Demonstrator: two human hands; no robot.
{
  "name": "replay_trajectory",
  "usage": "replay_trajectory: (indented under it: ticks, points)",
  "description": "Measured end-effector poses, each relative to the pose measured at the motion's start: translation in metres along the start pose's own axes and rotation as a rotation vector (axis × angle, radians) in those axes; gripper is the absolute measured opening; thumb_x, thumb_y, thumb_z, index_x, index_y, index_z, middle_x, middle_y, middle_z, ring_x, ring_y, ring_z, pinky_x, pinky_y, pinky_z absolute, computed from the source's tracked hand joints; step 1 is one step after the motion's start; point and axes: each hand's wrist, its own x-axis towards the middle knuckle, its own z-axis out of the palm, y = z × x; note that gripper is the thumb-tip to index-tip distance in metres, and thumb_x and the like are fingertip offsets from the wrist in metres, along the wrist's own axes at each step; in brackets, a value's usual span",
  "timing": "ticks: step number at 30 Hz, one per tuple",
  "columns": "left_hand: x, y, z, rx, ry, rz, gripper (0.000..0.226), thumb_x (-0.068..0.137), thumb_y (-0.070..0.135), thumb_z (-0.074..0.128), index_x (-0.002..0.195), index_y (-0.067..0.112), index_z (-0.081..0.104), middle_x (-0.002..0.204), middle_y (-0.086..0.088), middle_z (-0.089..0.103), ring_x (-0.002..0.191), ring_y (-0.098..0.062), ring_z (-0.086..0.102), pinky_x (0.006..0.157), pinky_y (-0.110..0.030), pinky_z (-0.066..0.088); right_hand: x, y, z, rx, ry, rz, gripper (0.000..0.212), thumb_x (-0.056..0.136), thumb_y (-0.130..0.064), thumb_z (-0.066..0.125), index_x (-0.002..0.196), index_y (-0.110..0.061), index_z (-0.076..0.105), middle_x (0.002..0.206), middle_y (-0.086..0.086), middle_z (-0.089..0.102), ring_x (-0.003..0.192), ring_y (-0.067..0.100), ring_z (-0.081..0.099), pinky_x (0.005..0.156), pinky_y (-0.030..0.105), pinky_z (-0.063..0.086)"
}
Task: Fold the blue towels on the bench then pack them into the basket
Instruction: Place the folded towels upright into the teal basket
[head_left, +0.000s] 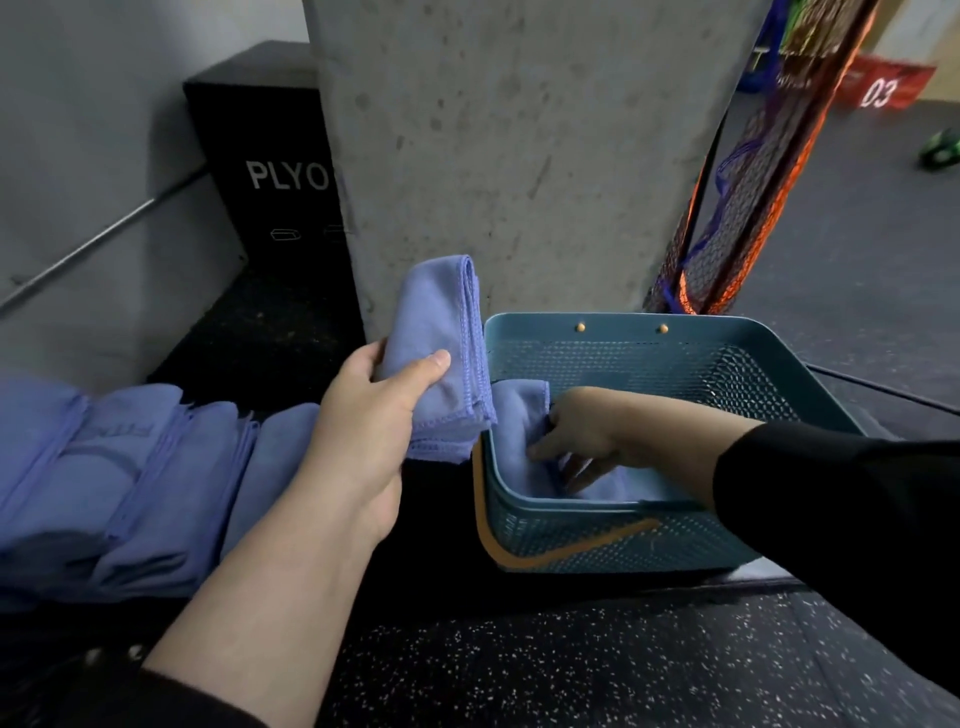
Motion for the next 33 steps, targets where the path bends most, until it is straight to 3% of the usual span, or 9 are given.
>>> replay_trajectory:
  ticks: [4,7,9,11,14,19,26,29,33]
  points:
    - [-0.002,0.002,0.003,0.005,-0.008,0.006,0.033,0.091,0.018,0.072,0.123,0.015,0.065,0.107,-0.006,0.077,0.101,-0.025,0.074,0.098,-0.050,0.055,-0.009,-0.002,-0.015,-0.184,0.025,0.022,0.036,0.093,-0.031,0.071,0.104,0.004,0.069,0.080,0.013,0.072,0.060,0.022,0.067,0.059,0.030,0.059]
    - [-0.004,0.004,0.008,0.016,-0.001,0.046,0.029,0.090,0.015,0.066,0.119,0.016,0.068,0.106,-0.009,0.077,0.104,-0.031,0.072,0.098,-0.052,0.055,-0.027,-0.015,-0.034,-0.411,0.359,-0.193,0.047,0.096,-0.048,0.060,0.087,-0.004,0.073,0.082,0.014,0.075,0.064,0.028,0.071,0.069,0.038,0.062]
    - [-0.007,0.007,0.014,0.076,0.001,0.123,0.042,0.082,0.023,0.068,0.123,0.022,0.067,0.110,-0.003,0.076,0.105,-0.025,0.072,0.099,-0.050,0.055,-0.051,-0.027,-0.042,0.072,0.398,-0.383,0.048,0.096,-0.056,0.056,0.097,-0.010,0.071,0.094,0.012,0.076,0.084,0.030,0.074,0.082,0.045,0.062]
    - [-0.013,0.009,0.020,0.139,0.001,0.210,0.051,0.077,0.030,0.072,0.127,0.030,0.063,0.116,0.006,0.073,0.109,-0.013,0.070,0.100,-0.043,0.054,-0.079,-0.037,-0.047,0.506,0.138,-0.440,0.057,0.087,-0.064,0.058,0.116,-0.016,0.066,0.114,0.007,0.074,0.102,0.025,0.073,0.094,0.046,0.057]
    - [-0.019,0.004,0.030,0.140,-0.035,0.261,0.041,0.086,0.024,0.078,0.122,0.038,0.063,0.115,0.009,0.073,0.108,-0.007,0.070,0.098,-0.038,0.055,-0.101,-0.039,-0.041,0.590,-0.128,-0.460,0.070,0.080,-0.065,0.059,0.129,-0.016,0.064,0.125,0.009,0.070,0.115,0.025,0.068,0.100,0.041,0.053]
    - [-0.027,0.005,0.042,0.195,-0.074,0.302,0.030,0.096,0.025,0.067,0.126,0.022,0.070,0.113,0.011,0.075,0.108,-0.003,0.069,0.101,-0.037,0.054,-0.095,-0.027,-0.039,0.739,0.057,-0.414,0.039,0.093,-0.027,0.070,0.121,0.000,0.067,0.126,0.025,0.066,0.113,0.038,0.066,0.104,0.054,0.049]
    - [-0.020,0.005,0.028,0.573,-0.015,0.302,0.026,0.100,0.027,0.060,0.123,0.025,0.071,0.107,0.017,0.071,0.104,-0.002,0.065,0.088,-0.014,0.046,-0.078,0.023,-0.071,0.500,0.212,-0.251,0.024,0.090,-0.011,0.071,0.111,0.001,0.069,0.115,0.028,0.069,0.100,0.035,0.068,0.096,0.052,0.052]
    - [-0.013,-0.001,0.021,0.767,-0.090,0.185,0.039,0.100,0.027,0.059,0.139,0.023,0.061,0.134,0.005,0.064,0.120,-0.010,0.060,0.098,-0.022,0.040,-0.057,0.046,-0.071,0.319,0.257,-0.130,0.017,0.089,-0.009,0.073,0.103,0.001,0.071,0.104,0.028,0.070,0.081,0.027,0.063,0.069,0.037,0.054]
    - [-0.017,-0.007,0.024,0.830,-0.236,0.169,0.027,0.092,0.037,0.054,0.114,0.047,0.065,0.112,0.020,0.073,0.106,-0.006,0.067,0.100,-0.037,0.052,-0.024,0.054,-0.061,0.246,0.233,-0.013,0.017,0.092,-0.011,0.071,0.097,0.004,0.066,0.076,0.017,0.056,0.059,0.021,0.050,0.051,0.025,0.045]
